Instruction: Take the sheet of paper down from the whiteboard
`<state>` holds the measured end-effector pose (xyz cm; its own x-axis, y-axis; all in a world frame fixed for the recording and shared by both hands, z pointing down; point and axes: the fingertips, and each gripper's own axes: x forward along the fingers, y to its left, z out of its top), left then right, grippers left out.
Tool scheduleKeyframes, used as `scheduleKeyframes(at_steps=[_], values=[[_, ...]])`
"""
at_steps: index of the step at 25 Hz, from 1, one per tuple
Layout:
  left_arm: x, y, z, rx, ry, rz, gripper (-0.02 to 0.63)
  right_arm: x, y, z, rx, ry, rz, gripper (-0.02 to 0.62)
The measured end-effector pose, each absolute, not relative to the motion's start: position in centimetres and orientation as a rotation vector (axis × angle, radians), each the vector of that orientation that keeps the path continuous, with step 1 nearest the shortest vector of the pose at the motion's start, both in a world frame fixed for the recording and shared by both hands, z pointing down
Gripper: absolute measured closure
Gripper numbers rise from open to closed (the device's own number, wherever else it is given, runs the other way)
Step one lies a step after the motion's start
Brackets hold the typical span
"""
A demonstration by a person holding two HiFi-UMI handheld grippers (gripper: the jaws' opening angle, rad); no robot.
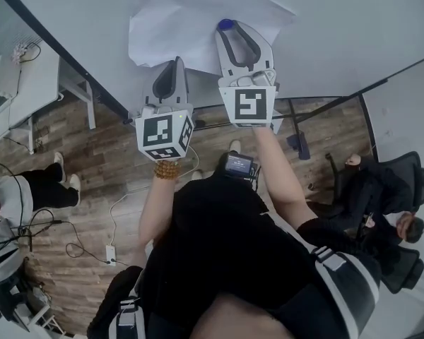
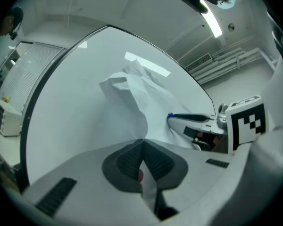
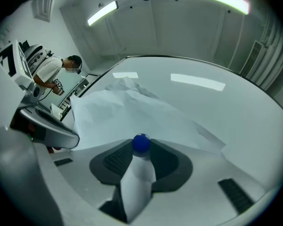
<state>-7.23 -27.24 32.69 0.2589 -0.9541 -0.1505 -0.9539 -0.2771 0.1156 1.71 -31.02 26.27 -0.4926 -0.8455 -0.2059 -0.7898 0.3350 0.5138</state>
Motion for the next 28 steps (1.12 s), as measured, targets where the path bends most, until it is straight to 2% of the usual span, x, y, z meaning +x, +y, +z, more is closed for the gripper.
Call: scheduleKeyframes(at_steps=[28], values=[[-8.6, -27.7, 32.7, 2.409, -1.905, -0.381, 0.597, 1.6, -31.1, 26.6, 1.486, -2.480, -0.880, 0.480]])
